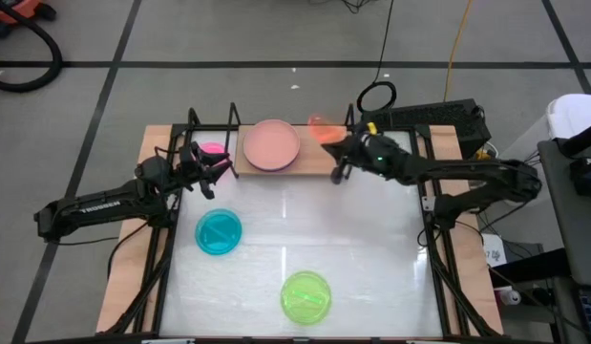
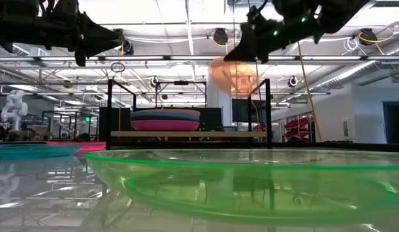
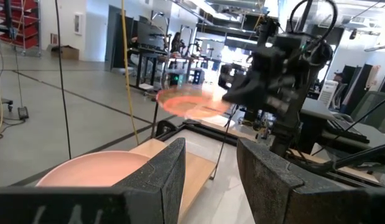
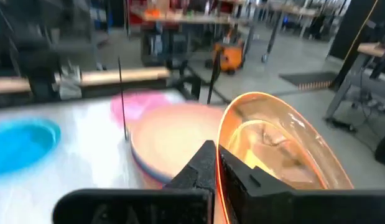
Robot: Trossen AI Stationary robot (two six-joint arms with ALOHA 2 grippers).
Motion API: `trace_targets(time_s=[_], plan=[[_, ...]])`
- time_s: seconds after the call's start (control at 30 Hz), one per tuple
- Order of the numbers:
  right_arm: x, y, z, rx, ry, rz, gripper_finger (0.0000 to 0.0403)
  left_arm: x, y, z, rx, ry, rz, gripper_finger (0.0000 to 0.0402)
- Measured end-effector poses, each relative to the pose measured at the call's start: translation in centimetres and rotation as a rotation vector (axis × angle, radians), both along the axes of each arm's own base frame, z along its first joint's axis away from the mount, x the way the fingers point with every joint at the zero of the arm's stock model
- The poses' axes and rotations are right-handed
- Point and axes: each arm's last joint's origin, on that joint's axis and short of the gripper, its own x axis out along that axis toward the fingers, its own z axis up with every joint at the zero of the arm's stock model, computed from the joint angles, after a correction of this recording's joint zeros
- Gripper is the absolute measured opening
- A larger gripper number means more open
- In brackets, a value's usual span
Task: Place and stack plates onto a shelf
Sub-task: Put the orange transparent plate on the shelf
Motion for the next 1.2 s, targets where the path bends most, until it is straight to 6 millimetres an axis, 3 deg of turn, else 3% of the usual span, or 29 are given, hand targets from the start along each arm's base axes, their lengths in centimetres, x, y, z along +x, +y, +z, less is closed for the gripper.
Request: trace_targets(time_s=[0.43, 0.7, 0.93, 1.2], plan=[[2.8, -0.8, -7.0, 0.022, 0.282, 0.045, 0.0000, 0.0, 0.0, 0.0, 0.000, 0.001, 0.000, 0.0149], [3.5, -1.0, -9.8, 0.050, 0.374, 0.046, 0.0000, 0.0, 0.0, 0.0, -0.001, 0.002, 0.000, 0.0149], [3.9, -1.5, -11.5, 0.057, 0.400, 0.036, 0.0000, 0.0, 0.0, 0.0, -0.002, 0.003, 0.000, 0.0149], [3.8, -2.5, -11.4, 0.031, 0.372, 0.014, 0.0000, 0.0, 0.0, -0.1, -0.002, 0.006, 0.000, 0.0149]])
